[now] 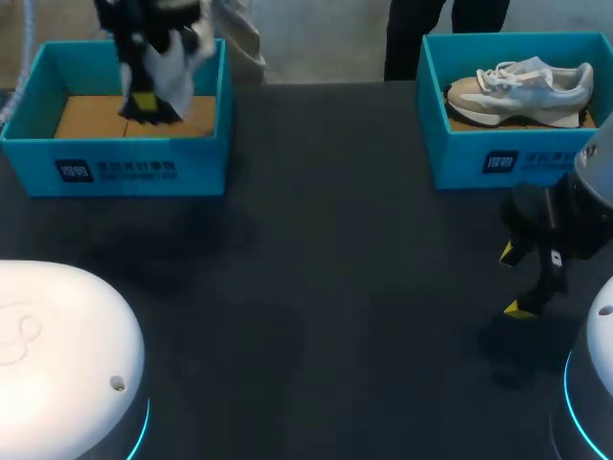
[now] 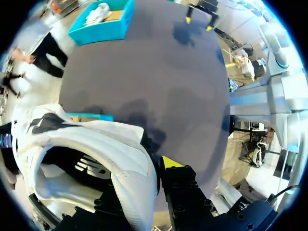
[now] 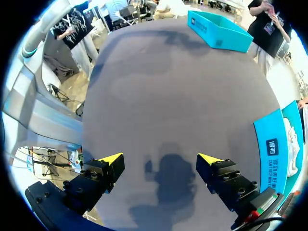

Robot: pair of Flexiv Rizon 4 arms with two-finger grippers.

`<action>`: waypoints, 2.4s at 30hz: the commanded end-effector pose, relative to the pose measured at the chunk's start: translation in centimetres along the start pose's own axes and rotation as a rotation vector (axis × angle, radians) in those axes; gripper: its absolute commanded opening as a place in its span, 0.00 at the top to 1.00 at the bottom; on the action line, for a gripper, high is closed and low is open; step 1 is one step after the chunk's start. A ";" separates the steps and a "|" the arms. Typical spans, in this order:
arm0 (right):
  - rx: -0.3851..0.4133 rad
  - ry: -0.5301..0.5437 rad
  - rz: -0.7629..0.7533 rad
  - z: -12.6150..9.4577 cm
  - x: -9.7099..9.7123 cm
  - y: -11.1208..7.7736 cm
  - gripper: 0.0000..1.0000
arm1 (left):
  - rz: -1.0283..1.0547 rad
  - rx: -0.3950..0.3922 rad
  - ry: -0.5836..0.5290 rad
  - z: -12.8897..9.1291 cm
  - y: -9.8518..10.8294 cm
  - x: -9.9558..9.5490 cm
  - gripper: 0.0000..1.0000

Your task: Take the shoe out of the shoebox, open the shoe tongue, remove and reinsert the insole, then place the shoe into the shoebox

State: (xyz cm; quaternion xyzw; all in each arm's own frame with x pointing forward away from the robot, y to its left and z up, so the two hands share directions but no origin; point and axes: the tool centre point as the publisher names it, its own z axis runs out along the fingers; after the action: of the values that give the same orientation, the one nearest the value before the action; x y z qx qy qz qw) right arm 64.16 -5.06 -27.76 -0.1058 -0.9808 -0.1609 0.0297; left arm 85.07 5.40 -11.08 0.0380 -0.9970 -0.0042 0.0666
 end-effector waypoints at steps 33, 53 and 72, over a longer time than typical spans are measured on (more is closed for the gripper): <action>0.002 -0.002 0.001 0.1 0.1 0.0 0.00 | -0.122 -0.010 0.056 -2.5 8.9 -6.8 1.00; 0.002 -0.002 0.001 0.1 0.1 0.0 0.00 | -0.106 -0.007 0.085 -0.6 14.0 -14.5 1.00; 0.002 -0.002 0.001 0.1 0.1 0.0 0.00 | 0.291 -0.040 0.026 1.9 19.1 -19.3 1.00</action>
State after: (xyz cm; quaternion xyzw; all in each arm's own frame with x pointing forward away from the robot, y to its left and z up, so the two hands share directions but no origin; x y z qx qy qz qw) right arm 64.16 -5.06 -27.76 -0.1057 -0.9808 -0.1609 0.0297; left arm 102.53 25.93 -15.05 -0.0948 -0.9919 -0.0082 0.0844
